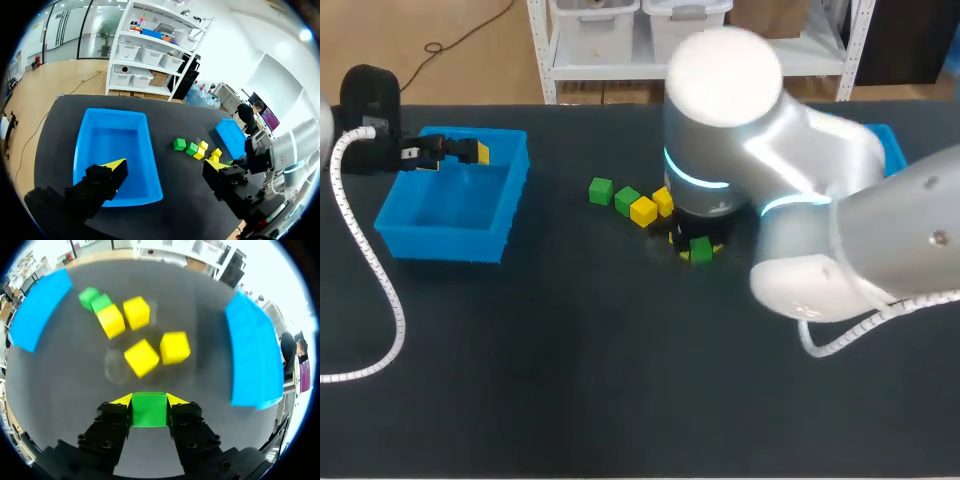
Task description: Put the green cubes in the right bin and the yellow cubes in the left bin.
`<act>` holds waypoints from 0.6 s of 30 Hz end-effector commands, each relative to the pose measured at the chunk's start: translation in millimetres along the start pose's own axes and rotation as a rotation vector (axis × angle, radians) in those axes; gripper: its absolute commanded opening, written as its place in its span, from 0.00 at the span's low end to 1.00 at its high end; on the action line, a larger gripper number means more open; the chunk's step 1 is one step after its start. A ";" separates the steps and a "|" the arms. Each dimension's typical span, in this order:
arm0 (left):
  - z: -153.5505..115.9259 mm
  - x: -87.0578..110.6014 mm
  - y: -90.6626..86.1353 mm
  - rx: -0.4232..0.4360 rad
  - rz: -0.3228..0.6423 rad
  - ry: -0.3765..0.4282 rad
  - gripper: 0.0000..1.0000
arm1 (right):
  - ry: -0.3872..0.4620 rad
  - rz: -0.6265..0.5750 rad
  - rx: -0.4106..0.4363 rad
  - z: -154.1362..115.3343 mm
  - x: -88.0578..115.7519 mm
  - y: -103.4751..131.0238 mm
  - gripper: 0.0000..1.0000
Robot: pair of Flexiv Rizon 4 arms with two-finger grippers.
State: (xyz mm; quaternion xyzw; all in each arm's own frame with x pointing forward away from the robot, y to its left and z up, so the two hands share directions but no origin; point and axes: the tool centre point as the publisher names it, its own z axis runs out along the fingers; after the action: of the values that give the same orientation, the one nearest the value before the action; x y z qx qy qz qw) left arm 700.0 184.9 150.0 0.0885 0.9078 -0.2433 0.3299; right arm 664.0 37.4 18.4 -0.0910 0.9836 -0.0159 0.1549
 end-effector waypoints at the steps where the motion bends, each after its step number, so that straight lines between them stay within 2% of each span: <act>1: 0.0 0.0 0.0 0.000 0.000 0.000 1.00 | -0.161 0.008 -0.027 -50.1 -3.5 -36.7 0.00; 4: 0.0 0.0 0.0 0.000 0.000 0.000 1.00 | -0.232 0.052 -0.019 -71.8 -23.3 -65.6 0.00; 7: 0.0 0.0 0.0 0.000 0.000 0.000 1.00 | -0.281 0.119 0.008 -78.5 -41.8 -100.6 0.00; 11: 0.0 0.0 0.0 0.000 0.000 0.000 1.00 | -0.267 0.212 0.053 -67.5 -57.5 -145.2 0.00; 18: 0.0 0.0 0.0 0.000 0.000 0.000 1.00 | -0.205 0.348 0.068 -44.6 -61.7 -205.3 0.00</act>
State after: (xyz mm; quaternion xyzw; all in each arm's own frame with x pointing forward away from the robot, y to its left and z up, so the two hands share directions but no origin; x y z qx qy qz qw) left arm 700.0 184.9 150.0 0.0885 0.9078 -0.2433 0.3299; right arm 736.6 -131.8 100.6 0.0840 0.9638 -0.0229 0.2521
